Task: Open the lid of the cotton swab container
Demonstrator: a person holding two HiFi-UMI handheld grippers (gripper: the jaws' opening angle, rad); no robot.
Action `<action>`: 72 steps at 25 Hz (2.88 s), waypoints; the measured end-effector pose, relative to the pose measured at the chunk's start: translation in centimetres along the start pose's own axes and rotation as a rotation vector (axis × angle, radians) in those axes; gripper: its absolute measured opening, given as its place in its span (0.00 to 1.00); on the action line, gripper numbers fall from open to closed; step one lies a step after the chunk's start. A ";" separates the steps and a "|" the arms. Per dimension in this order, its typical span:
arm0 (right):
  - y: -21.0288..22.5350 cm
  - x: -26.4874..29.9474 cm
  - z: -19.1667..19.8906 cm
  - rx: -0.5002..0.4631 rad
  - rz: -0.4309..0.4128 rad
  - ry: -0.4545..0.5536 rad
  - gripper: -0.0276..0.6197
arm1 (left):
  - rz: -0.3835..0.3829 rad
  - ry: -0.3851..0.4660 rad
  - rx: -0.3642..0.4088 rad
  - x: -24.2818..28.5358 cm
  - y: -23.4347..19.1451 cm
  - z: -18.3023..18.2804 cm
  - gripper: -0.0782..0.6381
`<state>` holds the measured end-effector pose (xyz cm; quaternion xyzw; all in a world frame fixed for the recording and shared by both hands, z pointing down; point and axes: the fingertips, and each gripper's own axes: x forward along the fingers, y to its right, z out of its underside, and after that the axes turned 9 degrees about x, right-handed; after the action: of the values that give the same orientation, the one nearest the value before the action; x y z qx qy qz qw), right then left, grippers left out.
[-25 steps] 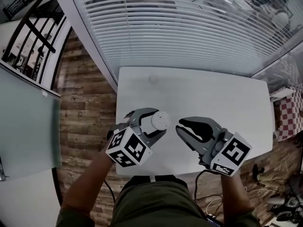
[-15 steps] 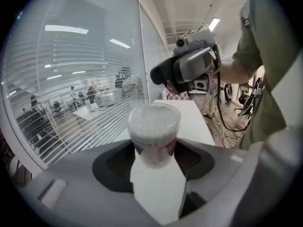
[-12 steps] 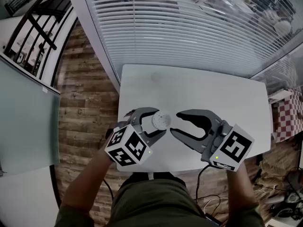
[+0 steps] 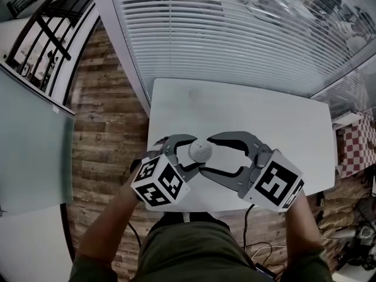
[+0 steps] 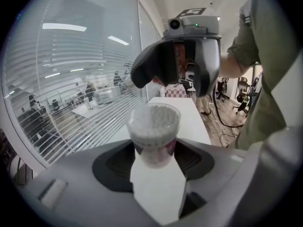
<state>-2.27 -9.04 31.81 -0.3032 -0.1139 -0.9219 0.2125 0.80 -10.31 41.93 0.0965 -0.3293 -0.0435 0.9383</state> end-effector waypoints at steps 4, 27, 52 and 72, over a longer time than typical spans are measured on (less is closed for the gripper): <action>0.1 1.0 0.2 -0.011 -0.007 -0.031 0.43 | -0.002 0.000 0.007 -0.2 0.0 -0.1 0.48; 0.7 5.3 2.3 0.040 -0.033 -0.156 0.47 | 0.008 -0.009 0.037 -0.3 0.5 0.3 0.48; 1.4 4.8 2.0 0.069 -0.038 -0.041 0.47 | 0.005 0.017 0.036 0.1 0.1 0.0 0.47; 1.8 1.4 -0.8 0.168 -0.084 0.210 0.47 | -0.004 0.081 0.007 -0.6 0.0 -2.0 0.47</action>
<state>-2.85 -11.36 32.19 -0.1811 -0.1806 -0.9439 0.2091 1.56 -9.90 40.03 0.1022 -0.2909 -0.0402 0.9504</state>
